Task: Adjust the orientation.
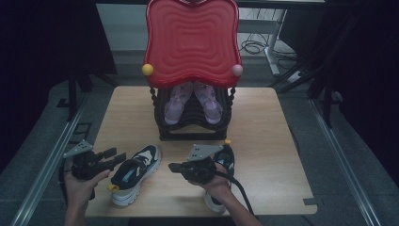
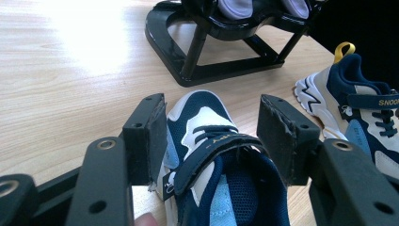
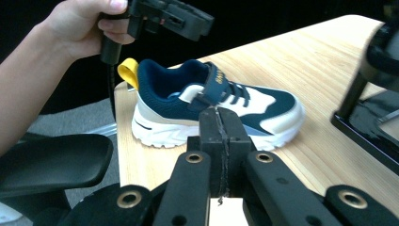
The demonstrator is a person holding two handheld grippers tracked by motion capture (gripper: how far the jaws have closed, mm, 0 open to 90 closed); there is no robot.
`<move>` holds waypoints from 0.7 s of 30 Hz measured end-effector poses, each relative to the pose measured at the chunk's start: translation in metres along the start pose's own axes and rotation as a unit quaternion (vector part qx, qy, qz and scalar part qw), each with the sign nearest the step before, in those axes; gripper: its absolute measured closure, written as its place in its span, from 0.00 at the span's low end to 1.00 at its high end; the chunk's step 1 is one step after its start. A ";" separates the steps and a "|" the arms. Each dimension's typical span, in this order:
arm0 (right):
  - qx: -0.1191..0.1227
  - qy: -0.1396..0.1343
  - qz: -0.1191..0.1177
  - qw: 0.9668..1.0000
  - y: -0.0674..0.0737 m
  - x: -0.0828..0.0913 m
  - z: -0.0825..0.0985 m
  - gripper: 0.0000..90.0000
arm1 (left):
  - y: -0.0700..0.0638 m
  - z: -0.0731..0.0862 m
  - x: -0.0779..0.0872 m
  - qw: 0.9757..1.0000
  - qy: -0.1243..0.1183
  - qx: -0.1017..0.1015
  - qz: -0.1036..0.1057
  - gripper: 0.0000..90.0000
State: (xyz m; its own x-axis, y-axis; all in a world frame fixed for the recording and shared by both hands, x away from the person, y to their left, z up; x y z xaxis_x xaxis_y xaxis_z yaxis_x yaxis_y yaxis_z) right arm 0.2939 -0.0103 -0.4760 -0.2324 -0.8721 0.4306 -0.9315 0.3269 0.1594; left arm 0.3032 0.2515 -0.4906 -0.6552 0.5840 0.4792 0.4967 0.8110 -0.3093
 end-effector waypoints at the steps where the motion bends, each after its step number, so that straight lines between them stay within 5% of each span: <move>1: -0.001 0.000 0.003 1.000 -0.001 0.003 0.002 0.99 | 0.000 0.000 0.000 1.000 0.000 0.000 0.000 0.48; 21: -0.029 0.005 0.049 0.998 -0.021 0.049 0.033 0.99 | -0.002 0.000 -0.001 1.000 0.000 0.000 0.002 0.48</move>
Point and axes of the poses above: each handheld gripper's, and its own axes: x roughly backward along the jaws, z roughly out of its underside, y roughly to its left, the point moved 7 cm from there along -x, roughly forward along the jaws, and after that the axes turned 1 degree about -x, right-handed, at the moved point
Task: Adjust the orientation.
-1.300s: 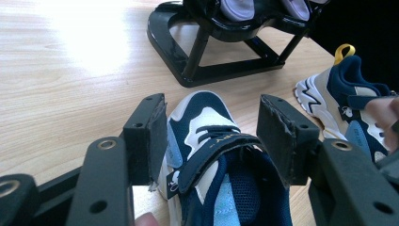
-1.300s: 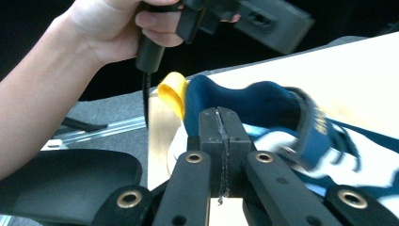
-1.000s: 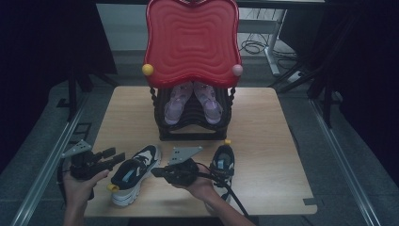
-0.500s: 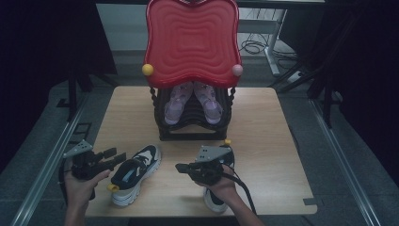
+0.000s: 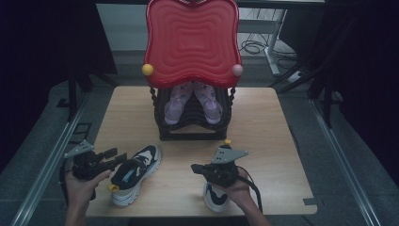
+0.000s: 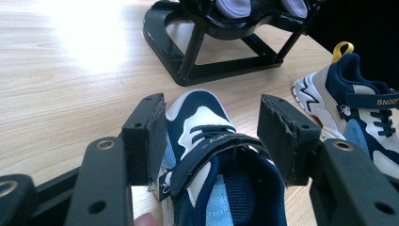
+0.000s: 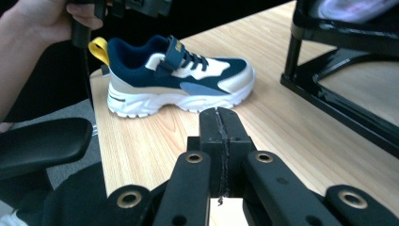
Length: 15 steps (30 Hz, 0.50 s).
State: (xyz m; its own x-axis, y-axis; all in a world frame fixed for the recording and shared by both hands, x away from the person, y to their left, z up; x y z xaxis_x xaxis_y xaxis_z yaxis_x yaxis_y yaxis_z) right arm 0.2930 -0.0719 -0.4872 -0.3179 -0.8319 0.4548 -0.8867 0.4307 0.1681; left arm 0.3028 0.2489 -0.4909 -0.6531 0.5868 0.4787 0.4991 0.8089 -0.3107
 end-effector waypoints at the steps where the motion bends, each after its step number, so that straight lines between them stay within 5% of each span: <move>1: -0.002 0.002 0.002 1.000 -0.001 0.002 0.002 0.99 | 0.000 0.000 0.000 1.000 0.000 0.000 0.000 0.48; 15: -0.017 0.005 0.026 1.000 -0.014 0.017 0.014 0.99 | 0.000 0.000 0.001 1.000 0.002 -0.003 -0.001 0.48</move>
Point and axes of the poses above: each handheld gripper's, and its own axes: x roughly backward along the jaws, z roughly out of its underside, y roughly to its left, the point moved 7 cm from there along -x, roughly forward along the jaws, and after that the axes turned 1 degree about -x, right-handed, at the moved point
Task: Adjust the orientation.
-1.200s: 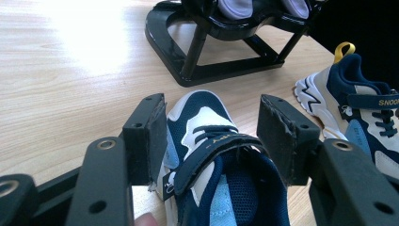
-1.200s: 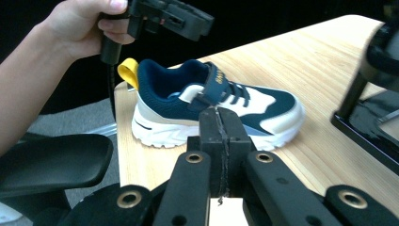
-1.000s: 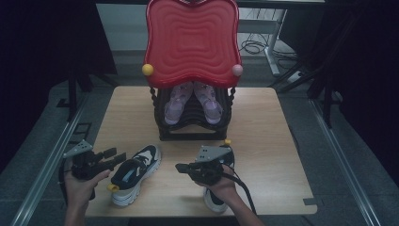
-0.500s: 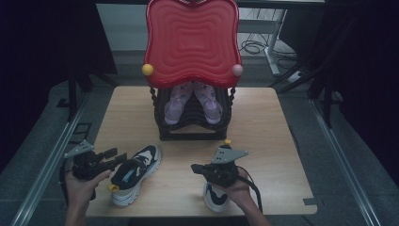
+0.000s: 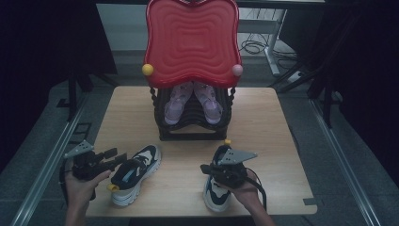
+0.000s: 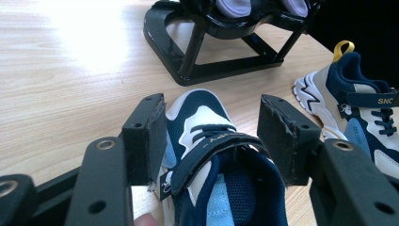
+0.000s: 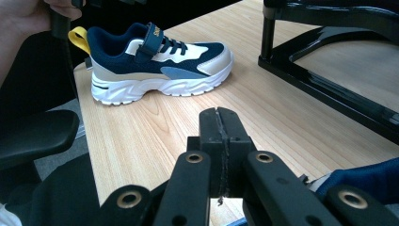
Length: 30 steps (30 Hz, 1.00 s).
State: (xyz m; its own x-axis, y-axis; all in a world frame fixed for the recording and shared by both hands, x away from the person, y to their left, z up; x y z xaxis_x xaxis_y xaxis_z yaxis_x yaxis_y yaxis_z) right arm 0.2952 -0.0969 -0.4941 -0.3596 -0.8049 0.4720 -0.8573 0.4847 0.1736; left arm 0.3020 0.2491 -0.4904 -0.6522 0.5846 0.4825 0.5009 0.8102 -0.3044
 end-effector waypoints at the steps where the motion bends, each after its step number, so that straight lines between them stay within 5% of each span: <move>1: 0.000 -0.001 0.000 1.000 0.000 0.000 0.000 0.99 | 0.000 0.000 0.000 1.000 0.000 0.000 0.000 0.48; 30: -0.001 0.053 0.015 0.998 0.004 -0.010 0.029 0.99 | 0.001 0.001 -0.001 1.000 0.004 -0.002 0.000 0.48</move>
Point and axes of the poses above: each handheld gripper's, and its own axes: x roughly backward along the jaws, z roughly out of its underside, y roughly to its left, the point moved 7 cm from there along -x, roughly forward along the jaws, and after that the axes turned 1 degree about -x, right-handed, at the moved point
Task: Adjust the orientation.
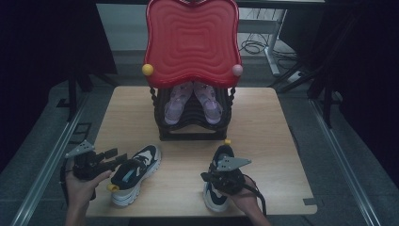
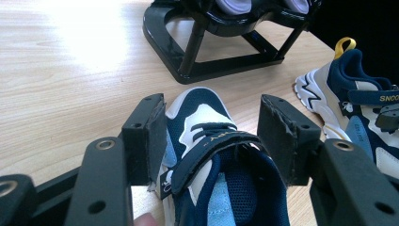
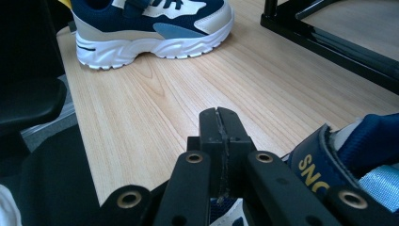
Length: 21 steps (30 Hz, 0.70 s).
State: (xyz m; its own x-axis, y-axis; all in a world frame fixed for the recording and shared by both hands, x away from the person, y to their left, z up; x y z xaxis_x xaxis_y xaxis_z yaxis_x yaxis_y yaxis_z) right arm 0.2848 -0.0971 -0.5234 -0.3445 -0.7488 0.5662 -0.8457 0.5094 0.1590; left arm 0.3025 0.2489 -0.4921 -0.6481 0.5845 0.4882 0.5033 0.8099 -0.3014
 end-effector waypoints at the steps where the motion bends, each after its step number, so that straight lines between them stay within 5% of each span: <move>1: -0.001 0.001 -0.001 1.000 0.001 -0.001 0.001 0.99 | 0.000 0.000 0.000 1.000 -0.001 0.000 0.000 0.48; 21: 0.000 0.040 0.006 0.999 0.003 -0.008 0.024 0.99 | 0.000 0.001 -0.001 1.000 0.003 0.000 0.001 0.48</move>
State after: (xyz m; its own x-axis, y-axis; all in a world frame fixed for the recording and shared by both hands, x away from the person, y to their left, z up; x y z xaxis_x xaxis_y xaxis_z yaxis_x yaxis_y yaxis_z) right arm 0.2757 -0.0994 -0.5471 -0.3198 -0.7063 0.6315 -0.8424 0.5171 0.1518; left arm 0.3029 0.2484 -0.4933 -0.6435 0.5865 0.4919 0.5053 0.8082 -0.3026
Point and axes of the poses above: each handheld gripper's, and its own axes: x roughly backward along the jaws, z roughly out of its underside, y roughly to its left, the point moved 7 cm from there along -x, roughly forward along the jaws, and after that the axes turned 1 degree about -x, right-handed, at the moved point
